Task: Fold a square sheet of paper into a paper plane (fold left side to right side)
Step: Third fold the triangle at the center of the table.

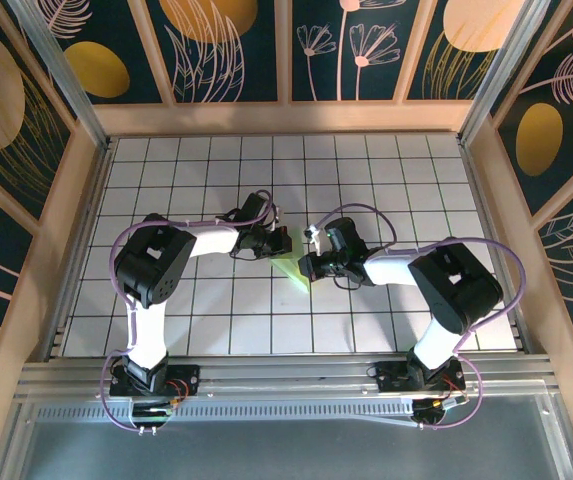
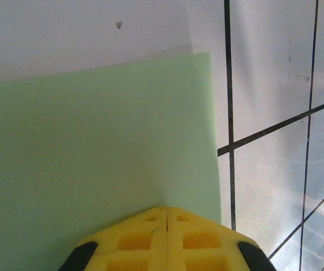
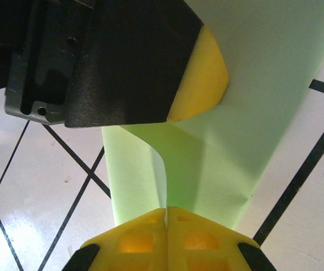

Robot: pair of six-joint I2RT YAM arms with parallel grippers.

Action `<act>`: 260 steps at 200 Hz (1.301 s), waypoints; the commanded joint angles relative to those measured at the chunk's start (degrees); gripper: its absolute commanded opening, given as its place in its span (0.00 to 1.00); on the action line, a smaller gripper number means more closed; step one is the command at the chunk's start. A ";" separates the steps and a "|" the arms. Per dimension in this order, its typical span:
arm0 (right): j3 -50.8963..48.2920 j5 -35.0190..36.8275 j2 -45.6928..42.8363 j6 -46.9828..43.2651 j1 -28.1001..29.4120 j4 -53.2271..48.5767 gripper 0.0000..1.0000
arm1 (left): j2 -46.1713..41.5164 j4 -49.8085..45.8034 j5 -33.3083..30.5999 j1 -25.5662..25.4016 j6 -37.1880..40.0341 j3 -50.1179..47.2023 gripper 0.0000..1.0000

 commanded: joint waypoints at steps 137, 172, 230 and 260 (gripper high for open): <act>1.88 2.08 2.72 -0.67 -0.39 -1.62 0.00 | 2.37 -3.87 -1.89 -0.82 0.59 0.15 0.01; 1.06 1.81 2.30 -0.71 -0.40 -1.60 0.00 | 2.51 -3.86 -2.08 -0.79 0.45 0.12 0.02; 0.43 2.23 3.30 -0.57 -0.40 -1.26 0.00 | 2.50 -3.79 -2.18 -0.86 0.30 0.06 0.02; 0.61 2.51 4.11 -0.78 -0.40 -1.75 0.00 | 2.10 -3.58 -2.41 -0.87 0.03 0.16 0.08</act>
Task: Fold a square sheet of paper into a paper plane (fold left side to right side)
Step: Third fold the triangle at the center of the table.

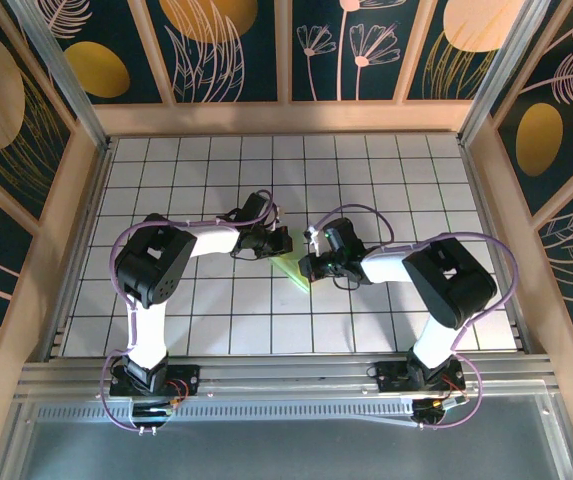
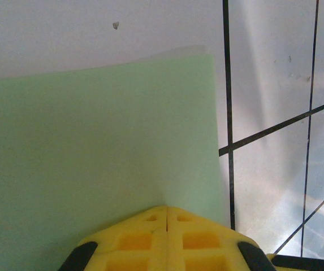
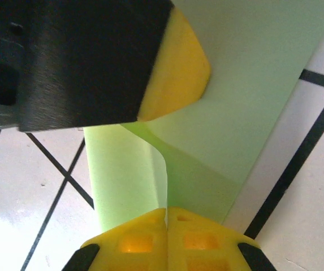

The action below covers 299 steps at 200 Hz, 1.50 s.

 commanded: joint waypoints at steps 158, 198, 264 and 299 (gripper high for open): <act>-1.63 1.76 1.90 -0.14 -0.25 -1.49 0.00 | -18.87 11.93 1.55 0.39 -4.09 -15.97 0.05; -1.69 1.92 1.80 -0.14 -0.30 -1.66 0.00 | -16.68 16.66 3.42 -2.19 -7.30 -17.79 0.04; -1.45 2.19 1.66 -0.32 -0.23 -2.12 0.00 | -11.09 16.71 2.21 -2.94 -7.80 -17.36 0.04; -1.45 2.28 1.70 -0.39 -0.26 -2.28 0.00 | -9.66 15.38 1.26 -2.94 -7.19 -16.97 0.04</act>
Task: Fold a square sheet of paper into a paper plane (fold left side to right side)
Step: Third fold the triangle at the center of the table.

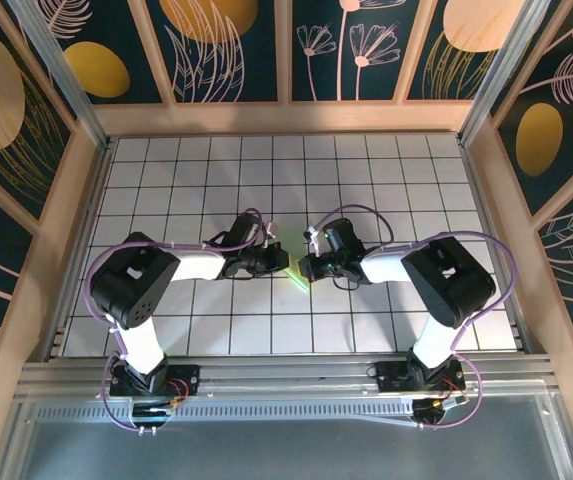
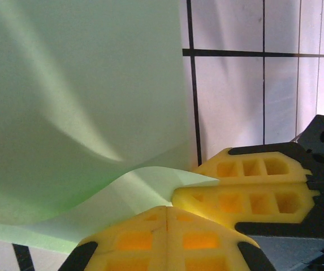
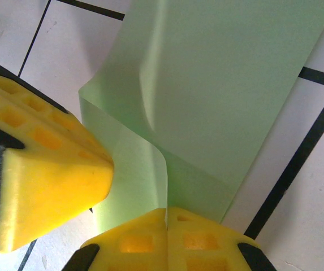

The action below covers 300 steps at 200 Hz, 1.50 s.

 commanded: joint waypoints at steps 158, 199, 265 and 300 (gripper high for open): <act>1.98 -1.40 -4.56 3.31 -3.02 -3.50 0.17 | 4.71 -4.82 -4.75 -0.36 1.44 0.61 0.00; 1.93 -2.36 -10.10 4.40 -3.90 -8.23 0.29 | 4.82 -4.93 -4.70 -0.28 1.40 0.73 0.00; -0.03 -18.31 -8.80 10.82 -3.86 -9.65 0.00 | 4.79 -5.01 -4.96 -0.32 1.35 0.90 0.00; -0.18 -18.20 -5.91 11.26 -3.74 -8.19 0.00 | 4.94 -5.09 -4.88 -0.32 1.24 1.10 0.00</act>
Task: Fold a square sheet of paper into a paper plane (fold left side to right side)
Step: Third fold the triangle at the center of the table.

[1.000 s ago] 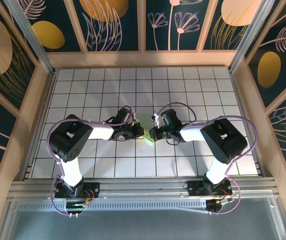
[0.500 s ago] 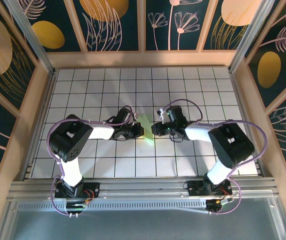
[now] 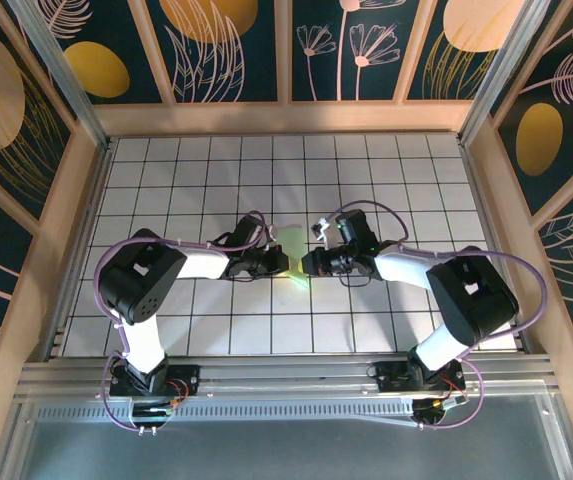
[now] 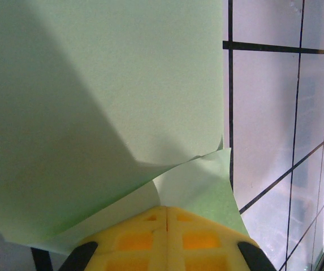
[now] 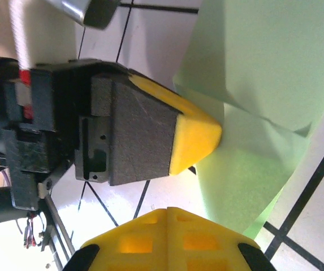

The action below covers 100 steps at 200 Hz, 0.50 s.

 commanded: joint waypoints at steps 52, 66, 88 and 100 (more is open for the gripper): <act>-0.41 -2.57 4.90 0.87 0.93 0.33 0.00 | 2.53 -3.83 -3.18 -0.02 0.92 0.09 0.00; -0.70 -2.38 5.29 0.92 1.14 0.30 0.00 | 2.57 -3.92 -3.18 -0.06 0.82 0.16 0.00; -0.85 -2.05 5.91 0.88 1.63 0.18 0.00 | 2.63 -4.05 -3.18 -0.07 0.95 0.20 0.00; -0.90 -2.04 6.30 0.87 1.87 0.18 0.00 | 2.51 -4.09 -3.26 0.00 0.96 0.26 0.00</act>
